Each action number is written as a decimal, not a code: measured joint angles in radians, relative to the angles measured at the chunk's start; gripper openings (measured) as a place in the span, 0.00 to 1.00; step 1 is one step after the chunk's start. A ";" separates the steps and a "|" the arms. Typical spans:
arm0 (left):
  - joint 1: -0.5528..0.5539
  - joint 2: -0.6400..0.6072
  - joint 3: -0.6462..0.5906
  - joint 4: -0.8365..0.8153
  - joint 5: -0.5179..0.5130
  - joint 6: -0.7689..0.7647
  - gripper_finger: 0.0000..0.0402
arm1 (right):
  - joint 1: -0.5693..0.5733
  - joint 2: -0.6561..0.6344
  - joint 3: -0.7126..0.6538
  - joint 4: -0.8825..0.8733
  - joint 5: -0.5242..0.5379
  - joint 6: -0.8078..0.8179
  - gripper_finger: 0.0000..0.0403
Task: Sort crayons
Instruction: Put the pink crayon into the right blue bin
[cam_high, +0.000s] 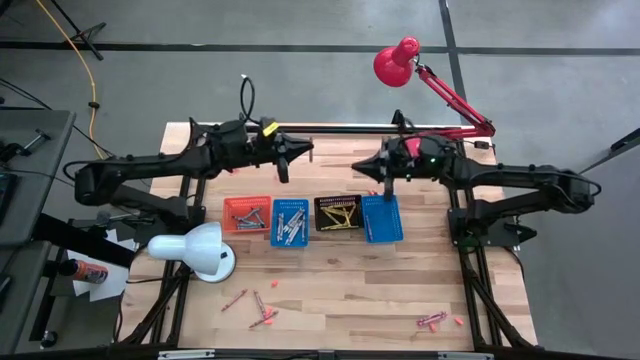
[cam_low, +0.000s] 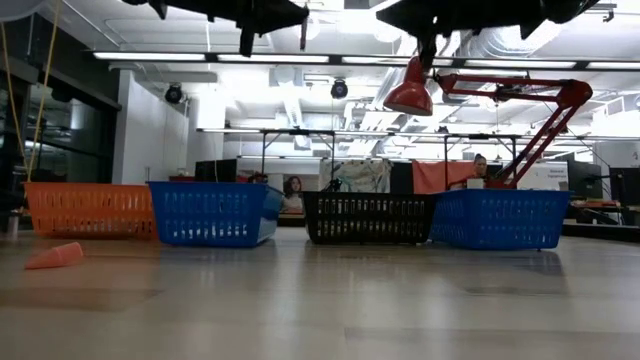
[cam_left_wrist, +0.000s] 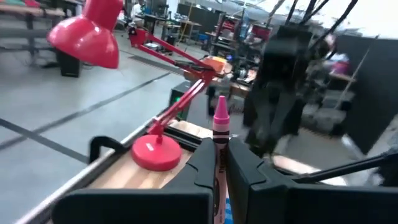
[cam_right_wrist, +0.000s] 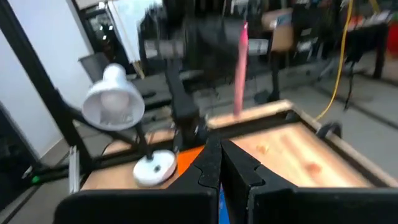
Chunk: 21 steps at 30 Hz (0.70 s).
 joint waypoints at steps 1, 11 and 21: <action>-0.005 0.009 0.000 0.002 -0.014 0.023 0.00 | -0.008 -0.016 0.007 -0.005 0.003 -0.008 0.00; -0.069 0.355 0.128 0.140 0.000 0.106 0.00 | -0.104 -0.188 0.029 -0.111 0.004 -0.016 0.00; -0.155 0.794 0.451 0.186 0.210 0.086 0.00 | -0.142 -0.246 0.029 -0.107 0.005 -0.006 0.00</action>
